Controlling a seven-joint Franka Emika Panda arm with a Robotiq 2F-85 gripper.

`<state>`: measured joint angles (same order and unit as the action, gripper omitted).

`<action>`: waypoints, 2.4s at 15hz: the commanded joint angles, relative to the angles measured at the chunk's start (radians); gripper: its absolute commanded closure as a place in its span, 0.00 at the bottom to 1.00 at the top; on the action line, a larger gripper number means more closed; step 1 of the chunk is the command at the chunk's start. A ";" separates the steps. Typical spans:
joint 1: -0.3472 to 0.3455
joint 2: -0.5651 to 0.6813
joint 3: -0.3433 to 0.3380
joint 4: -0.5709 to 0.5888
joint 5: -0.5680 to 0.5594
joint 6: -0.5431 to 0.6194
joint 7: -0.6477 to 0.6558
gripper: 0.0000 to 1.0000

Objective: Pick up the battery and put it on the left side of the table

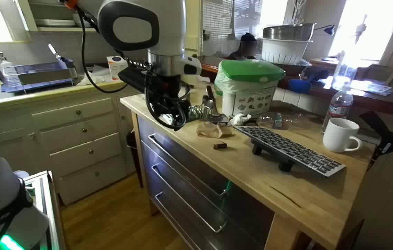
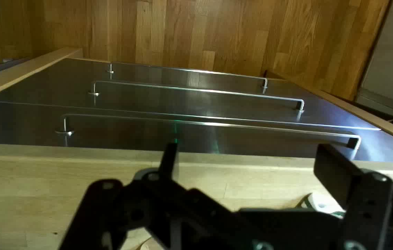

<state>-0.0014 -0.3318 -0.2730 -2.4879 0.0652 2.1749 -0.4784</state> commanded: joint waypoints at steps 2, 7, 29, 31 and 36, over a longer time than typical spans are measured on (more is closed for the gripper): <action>-0.022 0.002 0.022 0.001 0.009 -0.002 -0.006 0.00; -0.022 0.002 0.022 0.001 0.009 -0.002 -0.006 0.00; -0.167 0.139 0.109 0.072 -0.037 0.268 0.592 0.00; -0.169 0.172 0.110 0.066 -0.044 0.354 0.604 0.00; -0.171 0.260 0.105 0.066 -0.051 0.490 0.598 0.00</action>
<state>-0.1618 -0.1241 -0.1722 -2.4209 0.0238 2.5950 0.1005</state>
